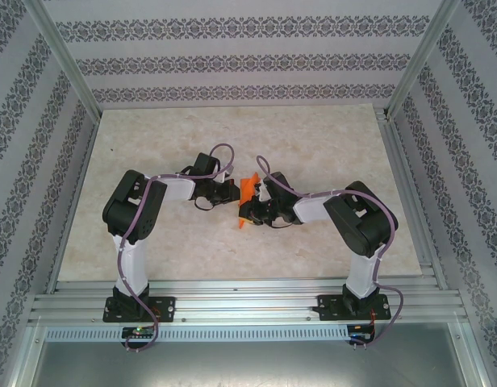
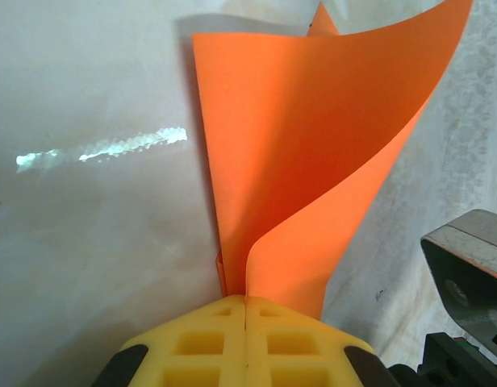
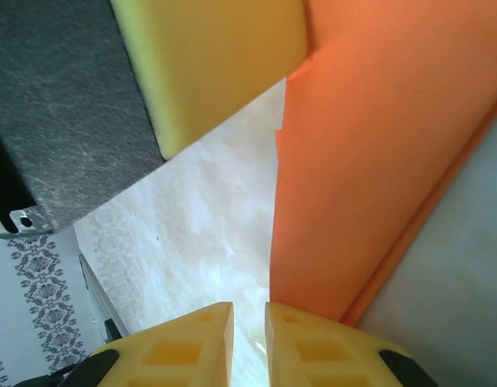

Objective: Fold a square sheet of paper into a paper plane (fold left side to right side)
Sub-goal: Fold the wing for the fifth time at the center of the table.

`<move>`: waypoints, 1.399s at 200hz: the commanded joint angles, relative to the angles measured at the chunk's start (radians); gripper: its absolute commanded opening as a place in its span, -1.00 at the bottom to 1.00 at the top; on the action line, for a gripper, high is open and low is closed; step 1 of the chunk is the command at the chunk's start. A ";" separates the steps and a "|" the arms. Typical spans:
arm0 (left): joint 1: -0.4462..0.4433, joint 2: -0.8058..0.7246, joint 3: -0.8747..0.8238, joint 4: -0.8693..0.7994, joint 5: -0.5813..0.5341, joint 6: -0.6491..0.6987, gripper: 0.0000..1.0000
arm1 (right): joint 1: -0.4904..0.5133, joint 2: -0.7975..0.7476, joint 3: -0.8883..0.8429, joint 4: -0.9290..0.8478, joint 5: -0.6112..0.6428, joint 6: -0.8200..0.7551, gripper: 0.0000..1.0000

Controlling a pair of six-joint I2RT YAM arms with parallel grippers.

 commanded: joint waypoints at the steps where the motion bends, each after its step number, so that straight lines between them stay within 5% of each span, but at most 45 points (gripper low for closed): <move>1: -0.003 0.027 0.024 -0.002 -0.016 0.026 -0.94 | 0.017 0.008 -0.019 -0.026 0.023 -0.017 -0.63; 101: -0.003 0.037 0.028 -0.003 -0.019 0.027 -0.94 | 0.046 0.013 0.016 -0.257 0.091 -0.111 -0.65; 280: -0.003 0.047 0.021 -0.005 -0.036 0.022 -0.95 | 0.150 -0.063 -0.019 -0.334 0.059 -0.153 -0.69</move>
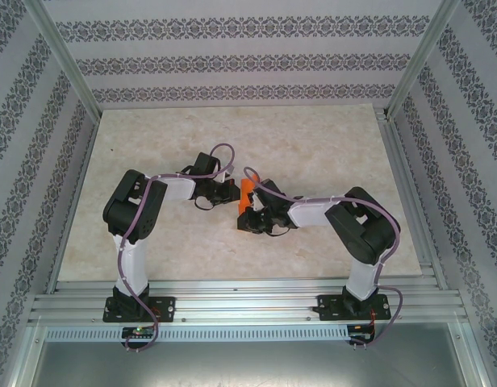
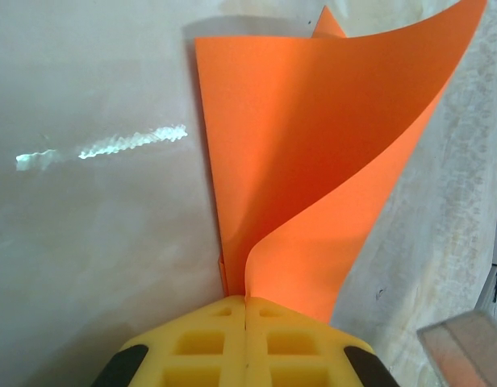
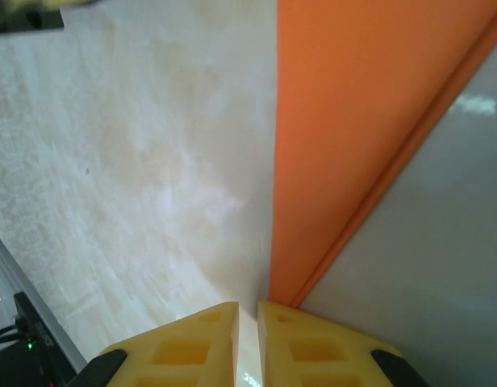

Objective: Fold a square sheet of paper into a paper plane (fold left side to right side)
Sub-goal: Fold the wing for the fifth time at the center of the table.

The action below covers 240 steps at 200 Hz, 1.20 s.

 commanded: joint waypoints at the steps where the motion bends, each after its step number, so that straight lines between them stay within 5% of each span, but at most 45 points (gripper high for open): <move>1: -0.004 0.040 0.013 0.003 -0.038 0.018 -0.95 | 0.038 -0.010 -0.038 -0.112 -0.064 -0.015 -0.69; 30: -0.004 0.037 0.011 0.006 -0.035 0.021 -0.95 | 0.017 -0.072 -0.053 -0.101 -0.061 -0.020 -0.69; 72: -0.011 0.037 0.011 0.008 -0.034 0.024 -0.95 | -0.142 -0.181 -0.038 -0.065 -0.103 -0.053 -0.65; 176: -0.021 0.032 0.002 0.002 -0.042 0.024 -0.95 | -0.220 0.089 0.212 0.063 -0.048 0.016 -0.66; 240: -0.025 0.029 0.004 -0.003 -0.042 0.026 -0.95 | -0.216 0.168 0.228 -0.041 0.009 -0.017 -0.66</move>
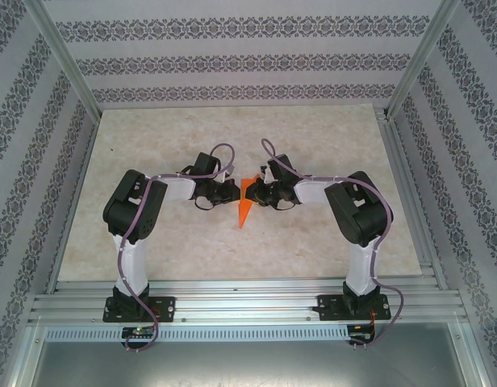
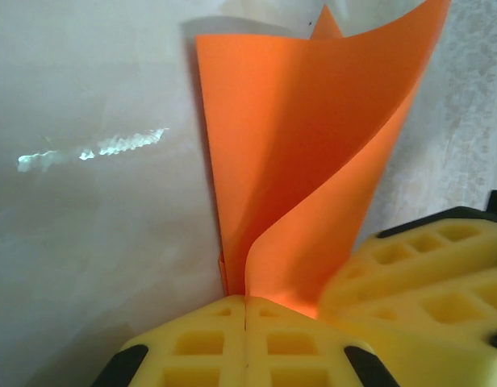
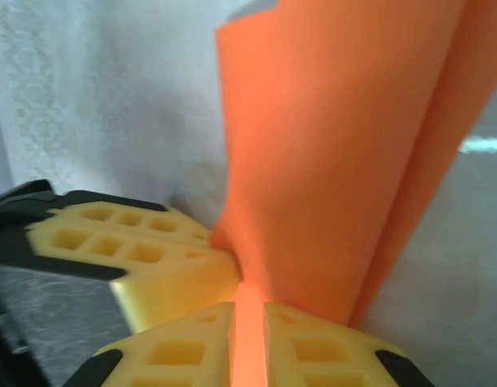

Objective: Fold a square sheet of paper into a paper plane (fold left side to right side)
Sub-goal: Fold the wing for the fifth time at the center of the table.

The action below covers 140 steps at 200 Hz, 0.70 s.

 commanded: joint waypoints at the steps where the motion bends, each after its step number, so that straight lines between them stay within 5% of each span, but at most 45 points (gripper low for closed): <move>1: -0.020 0.028 0.004 -0.002 -0.040 0.026 -0.95 | 0.003 0.023 0.030 -0.056 0.058 -0.025 -0.66; 34: -0.019 -0.006 -0.005 -0.009 -0.046 0.028 -0.89 | 0.003 0.052 0.041 -0.153 0.108 -0.057 -0.66; 87: -0.014 -0.176 -0.045 -0.100 -0.135 0.068 -0.48 | 0.004 0.065 0.038 -0.188 0.124 -0.073 -0.66; 140: -0.049 -0.300 -0.186 0.068 -0.011 -0.028 -0.71 | 0.009 0.059 0.044 -0.189 0.129 -0.075 -0.67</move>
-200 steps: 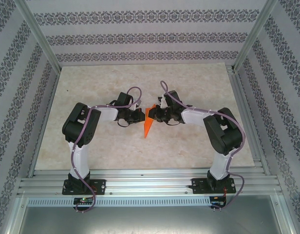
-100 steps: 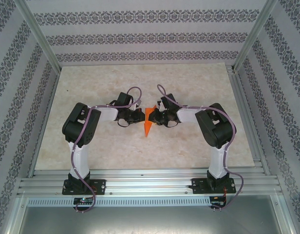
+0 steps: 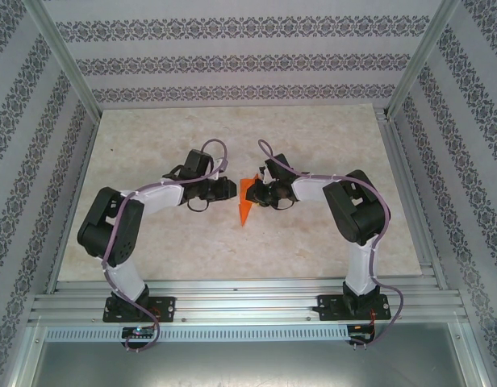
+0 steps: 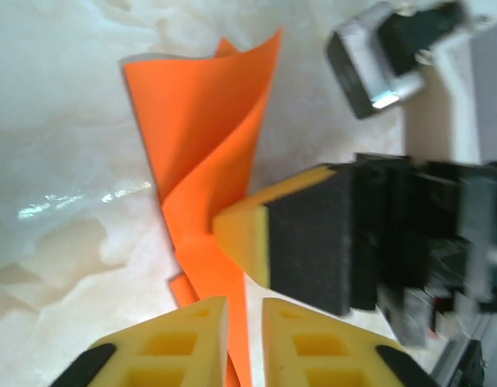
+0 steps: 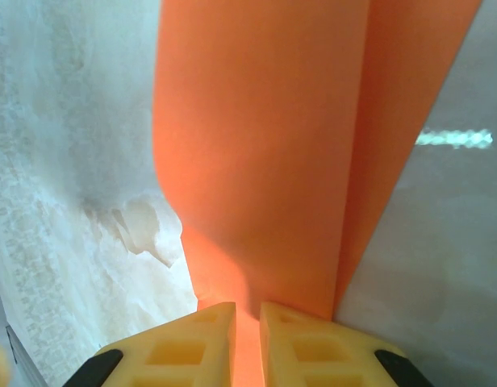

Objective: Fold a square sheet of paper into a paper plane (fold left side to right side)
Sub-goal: Fold the wing for the fifth time at the center of the table.

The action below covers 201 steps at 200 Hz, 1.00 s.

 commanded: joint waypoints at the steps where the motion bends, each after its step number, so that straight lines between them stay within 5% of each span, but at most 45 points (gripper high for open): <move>1: -0.036 -0.016 -0.061 0.116 0.077 -0.056 -0.72 | 0.007 0.039 -0.006 -0.084 0.083 -0.022 -0.67; 55: -0.107 0.101 -0.076 0.317 0.115 -0.178 -0.85 | 0.011 0.043 -0.003 -0.087 0.080 -0.024 -0.68; 201: -0.173 0.176 -0.112 0.082 -0.070 -0.060 -0.86 | 0.013 0.042 0.017 -0.088 0.088 -0.024 -0.68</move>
